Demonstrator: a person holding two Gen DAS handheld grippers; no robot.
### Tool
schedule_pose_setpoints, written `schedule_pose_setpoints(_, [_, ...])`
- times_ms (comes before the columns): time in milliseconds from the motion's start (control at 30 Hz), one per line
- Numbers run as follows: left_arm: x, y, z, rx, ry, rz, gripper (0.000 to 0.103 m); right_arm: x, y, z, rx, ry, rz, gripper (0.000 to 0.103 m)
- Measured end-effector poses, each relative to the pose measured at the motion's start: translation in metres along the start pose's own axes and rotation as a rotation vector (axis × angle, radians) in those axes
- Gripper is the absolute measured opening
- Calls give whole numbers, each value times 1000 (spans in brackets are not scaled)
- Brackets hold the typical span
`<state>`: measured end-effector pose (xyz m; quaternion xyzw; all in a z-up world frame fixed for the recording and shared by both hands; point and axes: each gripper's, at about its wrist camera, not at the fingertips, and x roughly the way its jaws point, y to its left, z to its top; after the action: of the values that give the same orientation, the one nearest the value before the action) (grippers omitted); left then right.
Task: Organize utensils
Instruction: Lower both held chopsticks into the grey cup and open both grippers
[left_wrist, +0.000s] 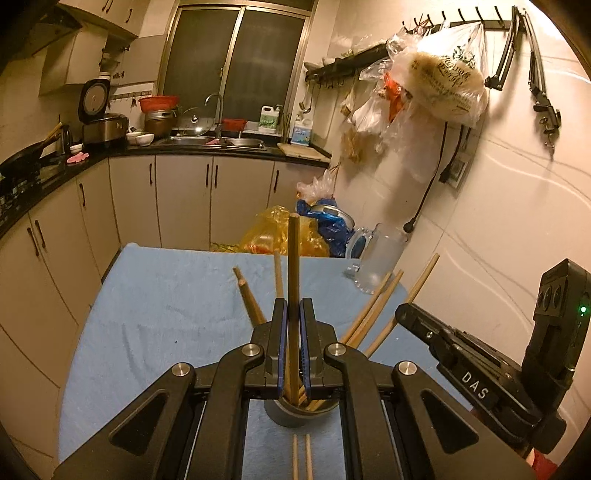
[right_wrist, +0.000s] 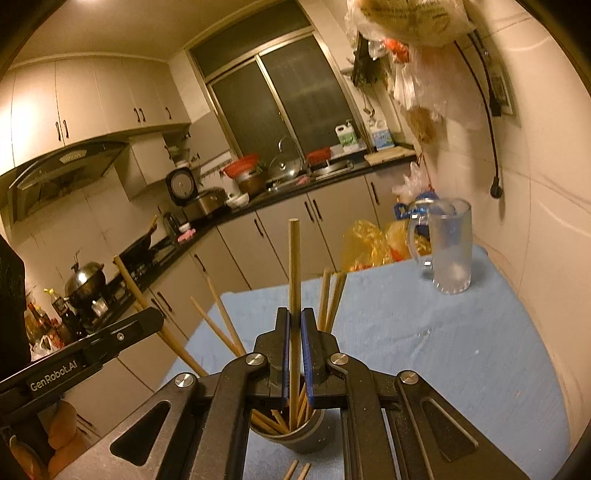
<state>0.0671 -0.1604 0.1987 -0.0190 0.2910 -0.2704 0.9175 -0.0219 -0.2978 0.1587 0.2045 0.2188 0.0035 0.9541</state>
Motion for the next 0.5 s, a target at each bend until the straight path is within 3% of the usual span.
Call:
schedule_pose_setpoints(267, [9,8,-9,-6,7,16,6,16,-4,-11,17,54,-11,8])
schedule_pose_setpoints(500, [-4,9,-10,-9,-24,7,11,4,-9,-8,40,50,-19,8])
